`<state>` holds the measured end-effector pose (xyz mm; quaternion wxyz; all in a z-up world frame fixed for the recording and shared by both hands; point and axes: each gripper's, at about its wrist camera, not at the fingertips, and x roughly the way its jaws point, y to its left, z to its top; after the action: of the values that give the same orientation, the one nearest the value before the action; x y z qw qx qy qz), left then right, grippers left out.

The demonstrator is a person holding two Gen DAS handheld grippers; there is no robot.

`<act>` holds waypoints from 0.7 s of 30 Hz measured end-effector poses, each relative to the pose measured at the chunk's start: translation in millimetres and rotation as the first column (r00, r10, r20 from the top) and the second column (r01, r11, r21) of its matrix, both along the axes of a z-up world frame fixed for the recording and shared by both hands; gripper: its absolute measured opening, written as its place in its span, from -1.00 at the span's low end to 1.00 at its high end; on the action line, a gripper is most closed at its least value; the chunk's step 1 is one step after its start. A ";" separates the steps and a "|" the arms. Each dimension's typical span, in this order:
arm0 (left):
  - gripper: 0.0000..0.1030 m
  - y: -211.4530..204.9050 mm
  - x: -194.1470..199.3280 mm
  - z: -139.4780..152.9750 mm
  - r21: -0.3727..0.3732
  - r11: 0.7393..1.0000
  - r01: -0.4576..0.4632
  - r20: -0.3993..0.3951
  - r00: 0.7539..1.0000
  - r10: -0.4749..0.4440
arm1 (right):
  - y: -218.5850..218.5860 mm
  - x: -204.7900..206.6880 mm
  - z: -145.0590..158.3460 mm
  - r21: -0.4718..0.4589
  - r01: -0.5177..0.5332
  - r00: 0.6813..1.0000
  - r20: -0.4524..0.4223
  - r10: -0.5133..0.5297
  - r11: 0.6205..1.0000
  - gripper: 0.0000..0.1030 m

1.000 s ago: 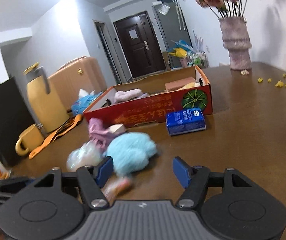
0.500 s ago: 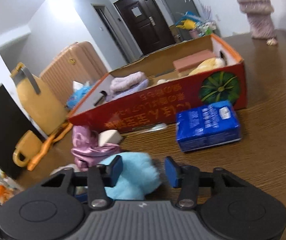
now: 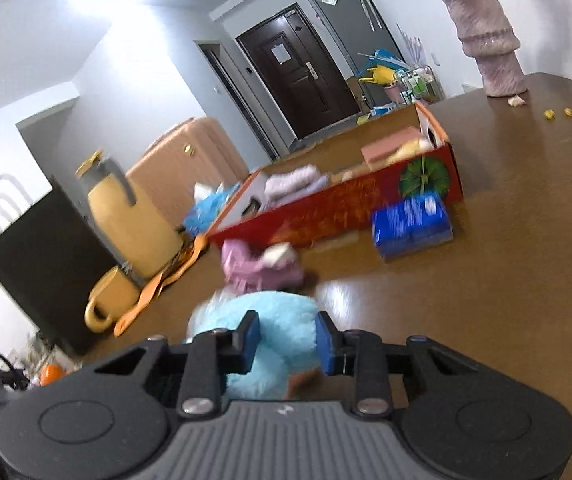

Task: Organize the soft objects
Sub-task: 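Grasp the light-blue fluffy plush with both grippers, then lift the blue plush with both grippers and carry it into the box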

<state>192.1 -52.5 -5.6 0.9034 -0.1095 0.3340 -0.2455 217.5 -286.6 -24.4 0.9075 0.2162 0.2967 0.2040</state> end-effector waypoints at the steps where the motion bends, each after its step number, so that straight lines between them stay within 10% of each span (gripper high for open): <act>1: -0.28 4.7 -8.2 -4.7 0.005 1.000 -0.001 -0.005 1.000 0.001 | 5.7 -11.3 -3.7 -0.012 -0.005 1.000 -0.009 0.005 1.000 -0.42; 21: -0.20 65.9 -49.9 -35.6 -0.046 0.991 -0.128 -0.009 0.992 0.128 | 56.7 -77.0 -31.3 -0.071 -0.029 0.999 -0.038 0.026 0.997 -0.38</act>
<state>142.2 13.5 -41.2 0.9135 -0.1523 0.3231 -0.1945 140.5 -229.9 -55.7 0.9062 0.1831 0.3236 0.2014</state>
